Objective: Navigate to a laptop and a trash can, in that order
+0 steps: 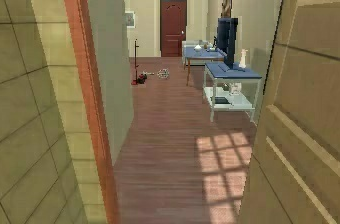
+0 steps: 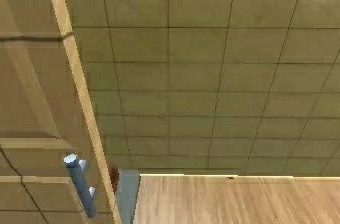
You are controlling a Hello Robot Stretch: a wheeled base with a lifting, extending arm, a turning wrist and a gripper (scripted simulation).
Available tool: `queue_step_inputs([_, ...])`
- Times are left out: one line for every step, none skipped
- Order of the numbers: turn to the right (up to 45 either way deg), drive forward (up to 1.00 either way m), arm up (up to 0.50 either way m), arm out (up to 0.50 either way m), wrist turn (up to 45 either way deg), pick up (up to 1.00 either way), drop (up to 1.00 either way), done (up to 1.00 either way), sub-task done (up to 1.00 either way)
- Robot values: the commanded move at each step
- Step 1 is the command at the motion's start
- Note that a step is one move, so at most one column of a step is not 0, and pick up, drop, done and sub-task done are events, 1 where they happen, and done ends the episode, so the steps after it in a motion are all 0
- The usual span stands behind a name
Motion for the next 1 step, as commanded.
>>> queue_step_inputs([0.0,1.00,0.00,0.00,0.0,0.00,0.00,0.00,0.00])
